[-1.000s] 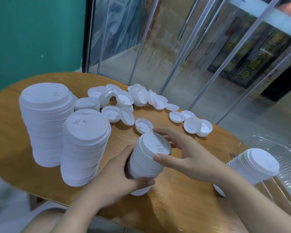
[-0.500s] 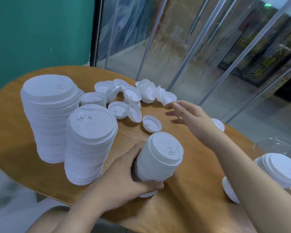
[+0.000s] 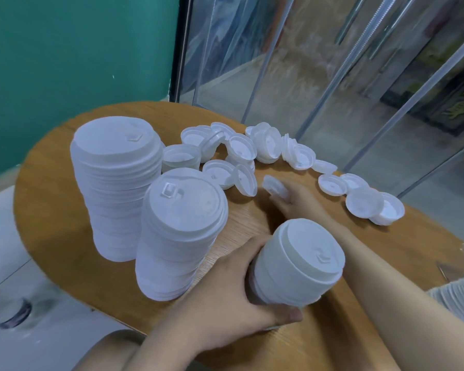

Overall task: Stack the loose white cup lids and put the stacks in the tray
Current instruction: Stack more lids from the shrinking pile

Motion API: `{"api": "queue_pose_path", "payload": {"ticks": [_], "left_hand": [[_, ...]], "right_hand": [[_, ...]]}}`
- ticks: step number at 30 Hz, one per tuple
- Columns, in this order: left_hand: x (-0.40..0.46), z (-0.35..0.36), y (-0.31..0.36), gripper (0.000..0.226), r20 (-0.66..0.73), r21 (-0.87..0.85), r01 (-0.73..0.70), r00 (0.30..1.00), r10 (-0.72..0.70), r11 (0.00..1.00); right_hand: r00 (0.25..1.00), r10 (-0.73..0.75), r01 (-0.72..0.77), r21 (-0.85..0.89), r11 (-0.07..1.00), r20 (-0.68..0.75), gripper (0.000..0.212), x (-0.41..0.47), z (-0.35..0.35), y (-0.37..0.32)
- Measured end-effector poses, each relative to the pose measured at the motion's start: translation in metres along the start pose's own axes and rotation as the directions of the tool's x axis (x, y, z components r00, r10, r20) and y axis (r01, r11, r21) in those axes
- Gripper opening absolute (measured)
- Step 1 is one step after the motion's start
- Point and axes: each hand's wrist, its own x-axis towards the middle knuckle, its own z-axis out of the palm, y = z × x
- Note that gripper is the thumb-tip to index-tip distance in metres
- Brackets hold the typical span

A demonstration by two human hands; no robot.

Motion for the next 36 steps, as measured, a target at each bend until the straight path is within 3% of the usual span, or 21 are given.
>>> {"api": "queue_pose_path", "payload": {"ticks": [7,15,21,27,33,36], "left_hand": [[-0.002,0.0,0.002,0.08,-0.005,0.006,-0.008,1.0,0.008,1.0],[-0.004,0.0,0.005,0.082,-0.008,-0.003,0.007,1.0,-0.007,1.0],[-0.004,0.0,0.004,0.084,-0.013,0.008,-0.001,1.0,0.002,1.0],[-0.003,0.0,0.003,0.083,-0.009,0.005,0.003,1.0,-0.003,1.0],[-0.004,-0.001,0.003,0.083,-0.006,-0.003,0.003,1.0,-0.003,1.0],[-0.004,-0.001,0.003,0.082,0.008,-0.005,0.004,1.0,-0.004,1.0]], "right_hand": [[0.981,0.191,-0.181,0.236,0.955,-0.024,0.047,-0.01,-0.019,0.007],[0.948,0.311,-0.314,0.336,0.888,0.063,0.056,-0.031,-0.022,0.027],[0.933,0.319,-0.353,0.247,0.903,0.167,0.09,-0.03,-0.022,0.029],[0.941,0.298,-0.318,0.117,0.941,0.161,0.079,-0.028,-0.021,0.028],[0.979,0.203,-0.188,0.278,0.942,-0.025,0.06,-0.039,-0.044,0.015],[0.987,0.152,-0.119,0.425,0.897,-0.044,0.058,-0.052,-0.069,-0.008]]}}
